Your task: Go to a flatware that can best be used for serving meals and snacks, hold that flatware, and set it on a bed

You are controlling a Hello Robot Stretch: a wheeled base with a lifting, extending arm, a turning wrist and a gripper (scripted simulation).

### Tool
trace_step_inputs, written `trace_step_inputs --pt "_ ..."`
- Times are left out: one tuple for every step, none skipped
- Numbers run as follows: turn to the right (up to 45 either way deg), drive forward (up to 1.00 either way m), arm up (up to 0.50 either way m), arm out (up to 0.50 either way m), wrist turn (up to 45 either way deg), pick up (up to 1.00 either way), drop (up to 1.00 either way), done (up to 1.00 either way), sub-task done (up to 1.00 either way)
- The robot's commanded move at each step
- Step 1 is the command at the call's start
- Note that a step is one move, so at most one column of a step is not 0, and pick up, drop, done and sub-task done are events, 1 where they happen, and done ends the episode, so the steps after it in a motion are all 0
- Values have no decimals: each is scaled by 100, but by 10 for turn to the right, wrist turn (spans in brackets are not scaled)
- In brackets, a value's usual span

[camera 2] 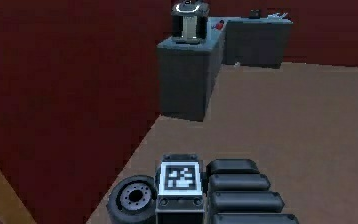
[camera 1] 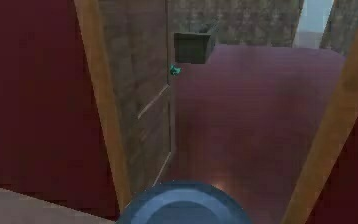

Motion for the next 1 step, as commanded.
trace_step_inputs --pt "0 60 0 0 0 0 0 0 0"
